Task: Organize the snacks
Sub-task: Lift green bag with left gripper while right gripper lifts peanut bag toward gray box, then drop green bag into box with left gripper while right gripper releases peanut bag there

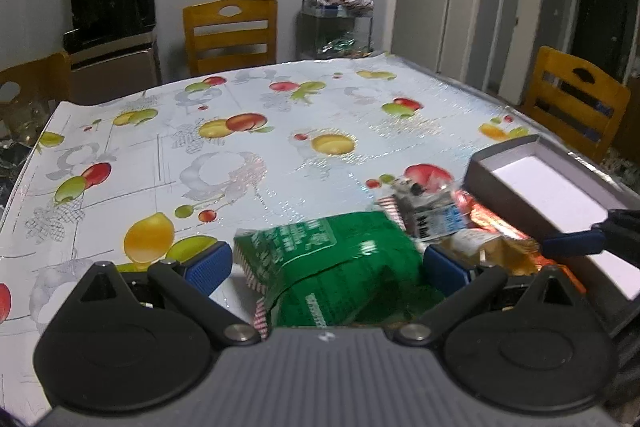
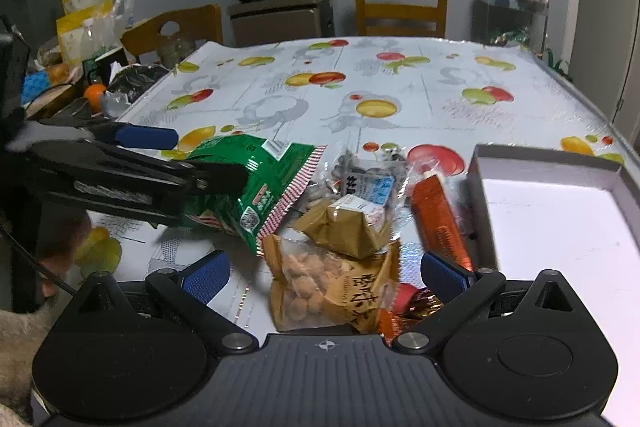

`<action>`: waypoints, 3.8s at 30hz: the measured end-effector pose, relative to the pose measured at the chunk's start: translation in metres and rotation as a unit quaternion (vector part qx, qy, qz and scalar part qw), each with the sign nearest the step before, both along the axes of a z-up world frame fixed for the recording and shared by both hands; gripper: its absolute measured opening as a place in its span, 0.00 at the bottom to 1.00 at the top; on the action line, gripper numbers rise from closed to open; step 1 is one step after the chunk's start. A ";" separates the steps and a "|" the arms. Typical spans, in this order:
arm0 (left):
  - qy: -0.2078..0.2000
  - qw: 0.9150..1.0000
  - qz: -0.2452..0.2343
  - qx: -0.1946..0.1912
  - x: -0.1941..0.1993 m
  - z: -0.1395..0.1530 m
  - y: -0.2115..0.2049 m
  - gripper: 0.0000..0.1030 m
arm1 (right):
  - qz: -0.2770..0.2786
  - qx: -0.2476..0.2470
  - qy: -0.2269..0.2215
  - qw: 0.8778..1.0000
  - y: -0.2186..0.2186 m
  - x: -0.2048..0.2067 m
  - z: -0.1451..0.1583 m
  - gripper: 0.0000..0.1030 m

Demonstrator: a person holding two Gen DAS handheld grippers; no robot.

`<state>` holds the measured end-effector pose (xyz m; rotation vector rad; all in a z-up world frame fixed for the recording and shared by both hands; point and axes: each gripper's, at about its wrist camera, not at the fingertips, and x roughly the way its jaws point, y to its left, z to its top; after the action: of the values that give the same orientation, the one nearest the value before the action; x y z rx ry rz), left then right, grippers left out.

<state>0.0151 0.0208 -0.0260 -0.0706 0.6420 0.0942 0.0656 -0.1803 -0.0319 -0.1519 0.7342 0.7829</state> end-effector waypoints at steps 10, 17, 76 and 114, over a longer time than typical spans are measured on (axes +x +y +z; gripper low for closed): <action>-0.001 1.000 0.005 -0.011 0.017 -0.019 0.004 1.00 | -0.013 -0.007 0.005 1.000 0.005 0.004 -0.018 0.99; -0.012 1.000 0.006 0.008 0.024 -0.028 0.001 1.00 | -0.017 -0.004 -0.005 1.000 0.003 0.000 -0.022 0.95; -0.066 0.996 0.027 0.061 -0.017 0.010 -0.032 0.95 | -0.043 0.086 -0.099 0.990 -0.080 -0.021 0.015 0.65; 0.025 0.993 -0.099 0.055 0.183 0.029 -0.270 0.95 | -0.126 0.044 -0.060 0.989 -0.197 0.080 -0.023 0.66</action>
<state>0.1978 -0.2494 0.0032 0.1025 0.6894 -0.0594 0.1461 -0.3774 -0.0551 -0.0245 0.5895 0.5593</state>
